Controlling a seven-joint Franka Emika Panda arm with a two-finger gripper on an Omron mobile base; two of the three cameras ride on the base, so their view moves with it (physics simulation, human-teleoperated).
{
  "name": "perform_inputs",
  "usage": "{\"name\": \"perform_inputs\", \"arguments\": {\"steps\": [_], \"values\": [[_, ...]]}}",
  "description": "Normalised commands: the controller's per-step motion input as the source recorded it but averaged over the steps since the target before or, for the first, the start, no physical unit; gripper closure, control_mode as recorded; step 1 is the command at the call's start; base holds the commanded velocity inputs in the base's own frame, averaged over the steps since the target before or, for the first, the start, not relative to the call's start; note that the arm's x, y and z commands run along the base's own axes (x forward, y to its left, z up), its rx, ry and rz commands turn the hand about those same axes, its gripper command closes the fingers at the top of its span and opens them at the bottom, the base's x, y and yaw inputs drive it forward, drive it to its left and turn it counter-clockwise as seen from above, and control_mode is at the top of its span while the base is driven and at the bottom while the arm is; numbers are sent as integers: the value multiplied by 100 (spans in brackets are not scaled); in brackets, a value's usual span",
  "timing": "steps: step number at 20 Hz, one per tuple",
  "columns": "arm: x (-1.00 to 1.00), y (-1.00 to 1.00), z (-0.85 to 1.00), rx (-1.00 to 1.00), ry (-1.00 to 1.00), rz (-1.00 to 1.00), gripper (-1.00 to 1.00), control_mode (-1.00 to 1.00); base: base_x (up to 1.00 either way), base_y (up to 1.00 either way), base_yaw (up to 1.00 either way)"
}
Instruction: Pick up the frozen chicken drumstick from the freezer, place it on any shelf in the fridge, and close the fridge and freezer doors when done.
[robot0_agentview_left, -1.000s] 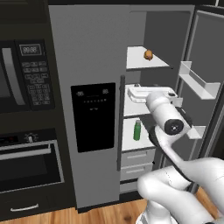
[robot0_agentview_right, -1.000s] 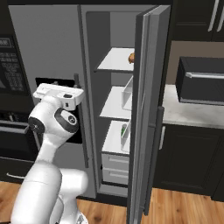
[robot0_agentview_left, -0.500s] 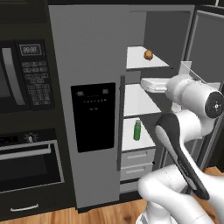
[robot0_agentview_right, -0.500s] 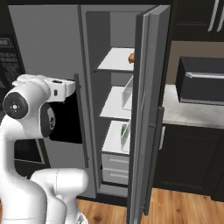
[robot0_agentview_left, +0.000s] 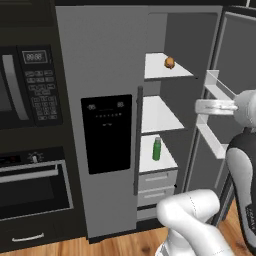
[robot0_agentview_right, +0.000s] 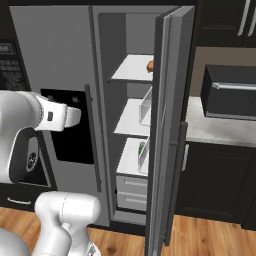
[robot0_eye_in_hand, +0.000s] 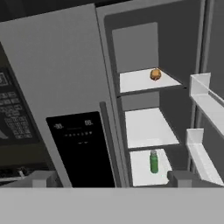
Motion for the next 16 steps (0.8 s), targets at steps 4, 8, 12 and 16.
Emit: {"name": "perform_inputs", "arguments": {"steps": [4, 8, 12, 16], "values": [[-99, -100, -23, 0, 14, -4, -100, -100, 0, 0, 0], [-64, -100, -17, 0, 3, -5, -100, -100, 0, 0, 0], [-20, -100, -6, 0, 0, -2, -100, -100, 0, 0, 0], [10, -100, -3, 0, 0, -3, -100, -100, 0, 0, 0]]}}
